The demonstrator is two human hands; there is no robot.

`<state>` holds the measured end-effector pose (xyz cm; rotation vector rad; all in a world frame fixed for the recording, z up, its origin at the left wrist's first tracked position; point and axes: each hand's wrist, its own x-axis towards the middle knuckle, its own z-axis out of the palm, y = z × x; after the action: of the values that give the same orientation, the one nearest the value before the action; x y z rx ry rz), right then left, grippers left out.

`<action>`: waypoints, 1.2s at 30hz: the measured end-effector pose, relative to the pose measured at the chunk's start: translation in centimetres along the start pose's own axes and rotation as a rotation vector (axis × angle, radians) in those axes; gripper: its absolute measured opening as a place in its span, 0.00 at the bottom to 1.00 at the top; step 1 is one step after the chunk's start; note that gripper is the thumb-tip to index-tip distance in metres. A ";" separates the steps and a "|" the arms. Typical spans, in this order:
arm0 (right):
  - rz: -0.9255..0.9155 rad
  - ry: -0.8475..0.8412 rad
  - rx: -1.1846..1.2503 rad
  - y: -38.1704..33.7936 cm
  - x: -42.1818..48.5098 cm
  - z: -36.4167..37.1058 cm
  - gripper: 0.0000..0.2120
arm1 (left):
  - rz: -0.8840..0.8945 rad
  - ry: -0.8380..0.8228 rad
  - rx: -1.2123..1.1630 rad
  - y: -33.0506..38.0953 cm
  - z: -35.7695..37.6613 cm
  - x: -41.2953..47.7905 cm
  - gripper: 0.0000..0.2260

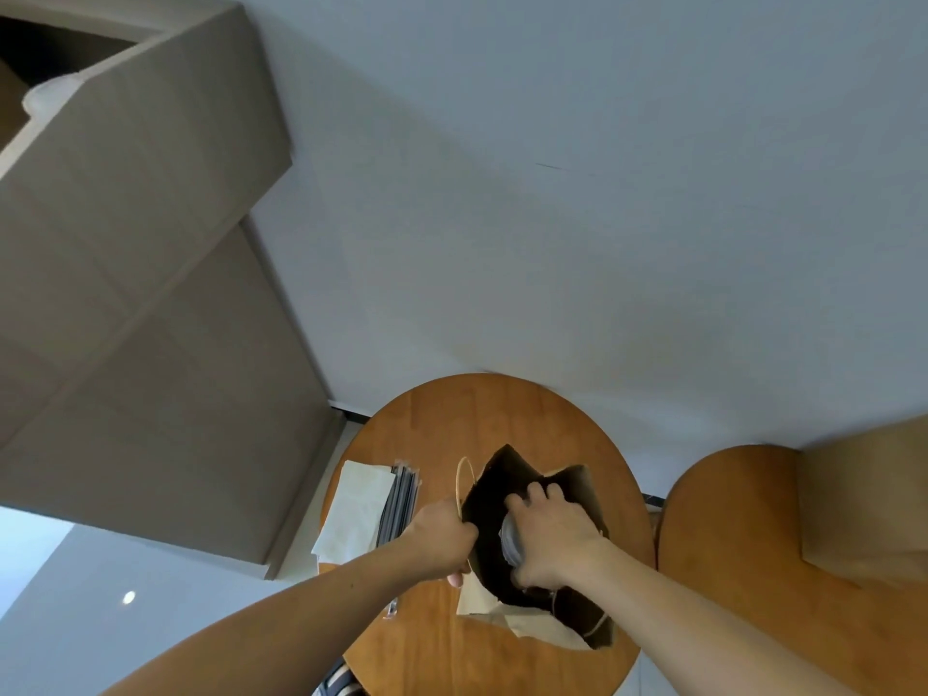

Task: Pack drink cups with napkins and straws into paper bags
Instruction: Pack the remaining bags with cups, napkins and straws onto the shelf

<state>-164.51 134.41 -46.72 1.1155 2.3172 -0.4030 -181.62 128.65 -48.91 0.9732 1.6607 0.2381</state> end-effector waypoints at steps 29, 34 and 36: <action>0.095 0.057 0.254 -2.1 5.3 7.8 0.36 | 0.115 -0.026 0.080 -0.9 -0.1 -0.3 0.12; 0.126 0.026 0.358 -2.2 2.9 4.0 0.21 | 0.195 -0.107 0.217 0.5 -1.8 -1.1 0.16; 0.104 0.039 0.428 -1.2 1.2 1.8 0.15 | 0.213 -0.159 0.250 1.6 -2.8 -1.5 0.23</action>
<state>-165.52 133.56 -48.89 1.4446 2.2517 -0.8726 -183.28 129.50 -45.90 1.3257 1.4642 0.0920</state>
